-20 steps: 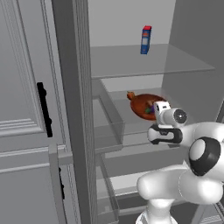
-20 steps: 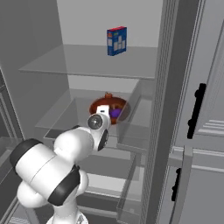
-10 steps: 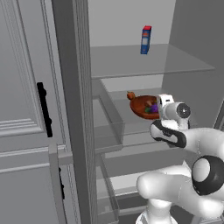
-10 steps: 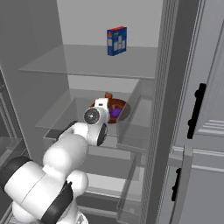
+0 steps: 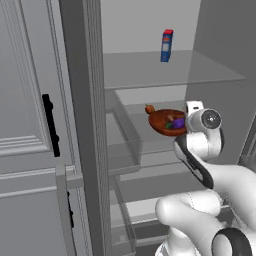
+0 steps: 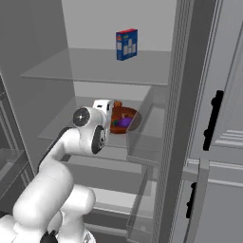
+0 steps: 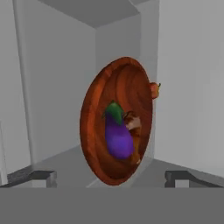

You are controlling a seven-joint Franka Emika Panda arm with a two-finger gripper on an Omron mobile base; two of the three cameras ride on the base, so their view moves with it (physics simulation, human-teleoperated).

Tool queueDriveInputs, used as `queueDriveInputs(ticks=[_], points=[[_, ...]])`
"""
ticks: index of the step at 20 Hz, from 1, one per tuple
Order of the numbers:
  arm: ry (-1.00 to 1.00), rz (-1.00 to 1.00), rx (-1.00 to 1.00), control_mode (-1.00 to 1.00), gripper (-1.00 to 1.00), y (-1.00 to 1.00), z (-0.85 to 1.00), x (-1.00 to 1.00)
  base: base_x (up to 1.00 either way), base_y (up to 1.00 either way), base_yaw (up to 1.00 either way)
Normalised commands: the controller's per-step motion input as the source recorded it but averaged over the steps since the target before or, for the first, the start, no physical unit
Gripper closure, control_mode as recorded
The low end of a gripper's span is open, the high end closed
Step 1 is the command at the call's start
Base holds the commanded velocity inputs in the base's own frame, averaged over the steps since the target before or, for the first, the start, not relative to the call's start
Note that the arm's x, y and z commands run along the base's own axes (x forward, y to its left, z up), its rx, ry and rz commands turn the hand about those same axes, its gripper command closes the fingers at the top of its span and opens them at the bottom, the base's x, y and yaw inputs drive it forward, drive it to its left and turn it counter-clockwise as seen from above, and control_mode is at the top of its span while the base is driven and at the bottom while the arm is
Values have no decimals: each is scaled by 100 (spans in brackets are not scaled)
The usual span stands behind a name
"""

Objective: Pick the chicken drumstick and eggplant from their plates and place them in the bowl. Then put the bowl in the fridge.

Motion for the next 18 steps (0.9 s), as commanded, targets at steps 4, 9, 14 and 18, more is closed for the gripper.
queueDriveInputs(ticks=[4, 9, 14, 18], points=[[15, -8, 1, -100, -100, 9, 52, -61, 0, 0, 0], [10, -7, 6, -100, -100, 19, 43, -73, 0, 0, 0], [1, 0, 9, -100, -100, 44, 38, -57, 0, 0, 0], [0, 0, 6, -100, -100, 43, 33, -50, 0, 0, 0]])
